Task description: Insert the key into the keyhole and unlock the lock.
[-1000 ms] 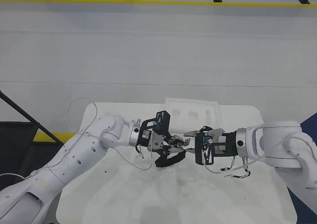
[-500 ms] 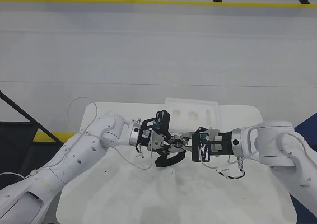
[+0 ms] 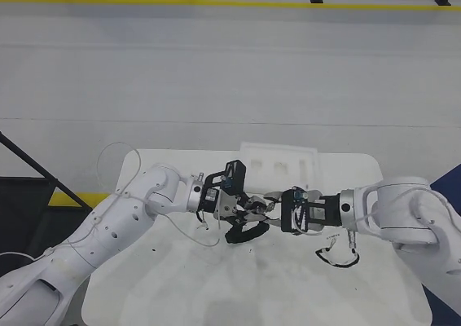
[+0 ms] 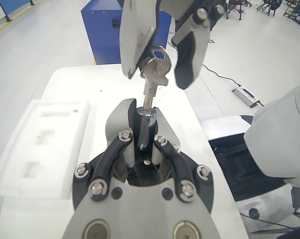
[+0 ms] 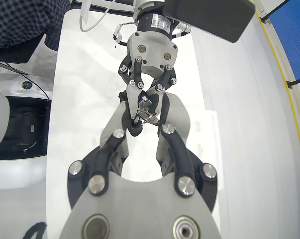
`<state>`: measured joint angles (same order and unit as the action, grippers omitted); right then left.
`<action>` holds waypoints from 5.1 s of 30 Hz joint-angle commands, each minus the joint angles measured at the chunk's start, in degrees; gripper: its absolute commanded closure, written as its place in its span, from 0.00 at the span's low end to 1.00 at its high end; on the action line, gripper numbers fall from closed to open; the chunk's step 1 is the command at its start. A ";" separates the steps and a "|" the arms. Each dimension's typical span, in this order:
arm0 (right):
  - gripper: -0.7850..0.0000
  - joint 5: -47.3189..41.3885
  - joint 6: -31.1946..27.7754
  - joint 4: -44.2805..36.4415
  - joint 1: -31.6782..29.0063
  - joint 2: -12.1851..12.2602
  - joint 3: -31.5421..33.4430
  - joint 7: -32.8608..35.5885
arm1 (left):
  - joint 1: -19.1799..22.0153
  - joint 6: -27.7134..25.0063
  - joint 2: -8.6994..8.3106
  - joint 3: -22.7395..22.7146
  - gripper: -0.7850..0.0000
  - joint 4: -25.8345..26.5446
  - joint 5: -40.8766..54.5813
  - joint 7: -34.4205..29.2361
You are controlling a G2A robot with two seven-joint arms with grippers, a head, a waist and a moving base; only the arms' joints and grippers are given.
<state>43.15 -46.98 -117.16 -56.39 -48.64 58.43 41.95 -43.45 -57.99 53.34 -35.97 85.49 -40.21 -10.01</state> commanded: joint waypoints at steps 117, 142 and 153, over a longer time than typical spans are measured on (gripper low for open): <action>1.00 8.55 -7.36 20.02 -10.41 -4.04 1.19 -37.82 | -7.03 -0.01 0.80 -11.98 0.00 3.65 0.61 1.99; 1.00 10.84 -7.40 17.45 -12.34 -4.44 4.89 -42.13 | -3.18 -0.01 1.73 -2.25 0.58 -1.18 8.57 4.61; 1.00 11.23 -7.48 17.71 -12.56 -4.75 5.36 -42.24 | -1.11 -0.01 1.36 1.55 1.00 -2.32 10.66 9.06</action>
<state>54.35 -54.49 -99.49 -68.92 -53.38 63.77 -0.34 -44.68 -58.00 54.75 -34.56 83.25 -29.45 -1.26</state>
